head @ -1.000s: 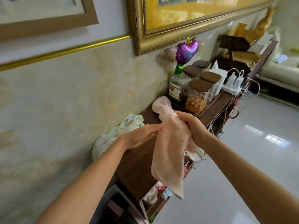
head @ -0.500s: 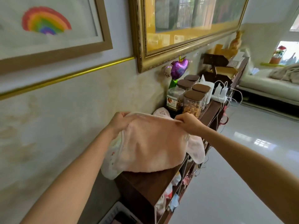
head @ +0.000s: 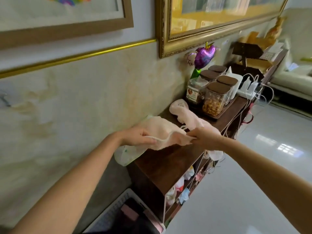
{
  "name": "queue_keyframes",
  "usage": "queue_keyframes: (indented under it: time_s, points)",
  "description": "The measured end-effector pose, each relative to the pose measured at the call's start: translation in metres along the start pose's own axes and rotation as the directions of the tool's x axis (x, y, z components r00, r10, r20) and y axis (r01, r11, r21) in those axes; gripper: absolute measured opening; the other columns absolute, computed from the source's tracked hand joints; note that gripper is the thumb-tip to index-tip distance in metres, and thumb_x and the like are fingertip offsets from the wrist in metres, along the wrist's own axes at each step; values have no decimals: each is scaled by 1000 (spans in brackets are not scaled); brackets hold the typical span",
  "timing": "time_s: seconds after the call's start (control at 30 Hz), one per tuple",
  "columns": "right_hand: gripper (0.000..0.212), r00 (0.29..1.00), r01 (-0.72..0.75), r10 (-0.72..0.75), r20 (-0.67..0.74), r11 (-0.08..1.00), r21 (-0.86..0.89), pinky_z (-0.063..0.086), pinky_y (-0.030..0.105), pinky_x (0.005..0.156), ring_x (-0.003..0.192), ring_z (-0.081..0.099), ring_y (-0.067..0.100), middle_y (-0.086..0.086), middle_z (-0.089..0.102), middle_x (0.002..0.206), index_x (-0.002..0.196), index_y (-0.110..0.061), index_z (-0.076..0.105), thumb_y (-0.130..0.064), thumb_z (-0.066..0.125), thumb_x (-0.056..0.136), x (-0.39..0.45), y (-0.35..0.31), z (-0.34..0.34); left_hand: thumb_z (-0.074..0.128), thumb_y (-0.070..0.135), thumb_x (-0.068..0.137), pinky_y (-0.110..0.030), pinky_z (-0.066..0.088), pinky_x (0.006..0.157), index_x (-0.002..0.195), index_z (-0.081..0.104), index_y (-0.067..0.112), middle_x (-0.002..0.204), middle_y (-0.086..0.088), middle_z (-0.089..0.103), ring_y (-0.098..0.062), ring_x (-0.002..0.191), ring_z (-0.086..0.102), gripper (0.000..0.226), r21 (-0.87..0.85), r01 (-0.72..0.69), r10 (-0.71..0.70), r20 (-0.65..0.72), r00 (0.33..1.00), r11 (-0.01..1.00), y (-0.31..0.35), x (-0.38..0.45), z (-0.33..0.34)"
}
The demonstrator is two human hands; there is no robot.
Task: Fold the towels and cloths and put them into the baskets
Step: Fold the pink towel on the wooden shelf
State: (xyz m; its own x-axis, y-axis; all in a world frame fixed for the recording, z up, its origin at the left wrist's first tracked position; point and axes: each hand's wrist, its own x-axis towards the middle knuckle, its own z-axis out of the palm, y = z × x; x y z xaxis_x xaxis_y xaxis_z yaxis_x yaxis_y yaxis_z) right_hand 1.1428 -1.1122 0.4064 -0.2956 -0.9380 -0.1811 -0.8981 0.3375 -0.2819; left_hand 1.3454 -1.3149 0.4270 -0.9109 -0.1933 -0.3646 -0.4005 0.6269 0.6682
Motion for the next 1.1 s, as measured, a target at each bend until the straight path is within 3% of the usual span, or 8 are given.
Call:
queue_keyframes:
  time_s: [0.1,0.2,0.33,0.43,0.53,0.73,0.97,1.1]
  points:
    - [15,909,-20,41,415,998,-56,49,23,73,75,54,9,-1,66,89,99,-13,70,-15,57,91,-1,4,32,54,50,93,-23,25,58,64,37,24,63,8,34,-6,55,30,42,65,170,-181,257,949,983,-33,4,38]
    - [22,843,-56,69,533,998,-40,48,14,70,78,57,3,-7,66,92,110,-15,69,-15,58,91,-4,12,42,54,47,94,-21,33,60,68,44,23,68,10,44,-4,61,40,36,-83,259,-227,282,932,962,-52,4,53]
    - [17,934,-155,98,344,977,145,48,22,86,90,57,3,-16,60,96,109,-27,65,-29,57,94,13,36,45,55,35,96,-23,30,54,60,44,22,60,9,43,-6,55,38,40,-99,175,-188,-141,972,979,-59,14,56]
    - [4,979,-206,200,49,953,223,51,28,82,88,57,11,-7,59,94,93,-27,60,-31,58,92,32,46,50,60,26,94,-25,26,51,60,57,23,56,7,47,-8,54,41,34,-56,144,-154,-462,873,988,-57,28,50]
    - [9,963,-255,266,-33,947,196,43,20,64,74,51,8,-4,55,82,88,-18,58,-26,57,93,49,43,54,61,26,92,-28,26,49,60,59,26,55,10,48,-10,54,44,32,-40,171,-161,-597,786,984,-50,41,42]
    - [19,961,-278,271,64,938,208,37,20,58,75,49,13,-5,51,77,74,-21,50,-20,62,89,80,42,66,57,23,95,-29,30,50,57,47,20,61,1,52,-18,58,49,40,19,320,-241,-615,750,947,-60,68,33]
    - [19,965,-236,210,155,956,174,46,31,73,79,49,12,6,63,95,92,-9,67,-25,67,82,98,43,76,56,29,95,-31,42,68,93,59,11,89,-4,60,-24,83,58,19,-87,426,-417,-454,788,900,-83,83,23]
    - [12,972,-216,193,135,960,178,37,21,59,66,44,6,-3,55,76,75,-15,61,-23,67,83,103,45,73,55,32,95,-32,44,72,99,59,13,95,-4,61,-24,89,60,20,-183,402,-441,-357,823,897,-90,89,17]
